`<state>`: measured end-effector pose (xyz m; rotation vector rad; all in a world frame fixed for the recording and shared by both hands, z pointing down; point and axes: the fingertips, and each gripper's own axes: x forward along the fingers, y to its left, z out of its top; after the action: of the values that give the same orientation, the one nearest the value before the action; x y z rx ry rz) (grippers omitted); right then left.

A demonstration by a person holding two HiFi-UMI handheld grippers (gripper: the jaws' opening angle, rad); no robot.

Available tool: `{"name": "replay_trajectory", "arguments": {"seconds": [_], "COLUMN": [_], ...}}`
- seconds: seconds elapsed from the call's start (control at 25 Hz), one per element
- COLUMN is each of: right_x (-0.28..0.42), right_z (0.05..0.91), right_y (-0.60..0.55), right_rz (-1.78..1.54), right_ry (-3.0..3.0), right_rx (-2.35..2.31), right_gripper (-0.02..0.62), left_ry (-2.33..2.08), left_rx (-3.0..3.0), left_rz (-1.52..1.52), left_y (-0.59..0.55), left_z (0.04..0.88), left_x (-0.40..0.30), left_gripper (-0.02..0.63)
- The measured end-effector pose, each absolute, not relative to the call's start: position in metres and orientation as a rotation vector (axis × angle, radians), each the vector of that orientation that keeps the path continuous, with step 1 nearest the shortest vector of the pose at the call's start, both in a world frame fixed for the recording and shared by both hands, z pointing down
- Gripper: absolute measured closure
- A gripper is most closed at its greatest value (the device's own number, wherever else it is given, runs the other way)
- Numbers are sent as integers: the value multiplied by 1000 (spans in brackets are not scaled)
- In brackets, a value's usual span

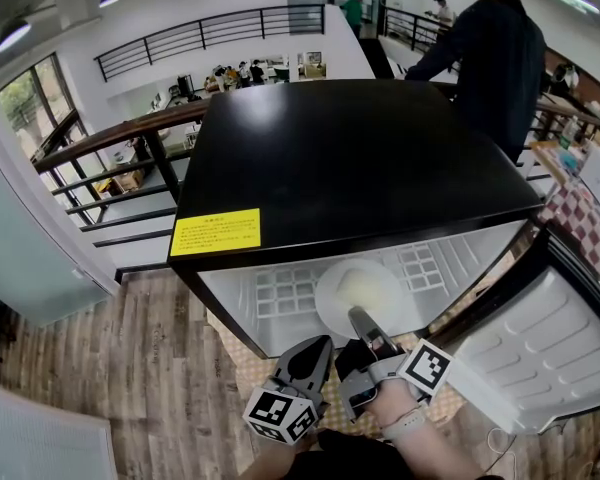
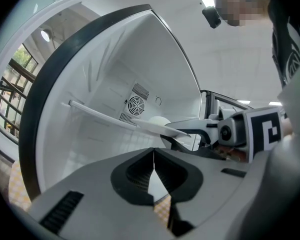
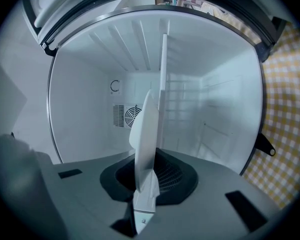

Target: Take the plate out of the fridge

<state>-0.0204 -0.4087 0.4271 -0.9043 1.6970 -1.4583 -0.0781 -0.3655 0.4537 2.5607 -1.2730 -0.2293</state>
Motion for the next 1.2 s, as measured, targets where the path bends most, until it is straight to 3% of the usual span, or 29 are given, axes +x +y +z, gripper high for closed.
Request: {"name": "replay_trajectory", "arguments": {"seconds": [1.2], "right_x": [-36], "right_z": [418], "right_y": [-369], "right_rz": [-1484], "right_ry": [1735], "right_rx": [-831], "right_gripper": [538], "left_ry": [-1310], "left_rx": [2586], "left_rz": [-233], "left_y": [-330], "left_z": [439], "left_x": [-93], "left_gripper": [595]}}
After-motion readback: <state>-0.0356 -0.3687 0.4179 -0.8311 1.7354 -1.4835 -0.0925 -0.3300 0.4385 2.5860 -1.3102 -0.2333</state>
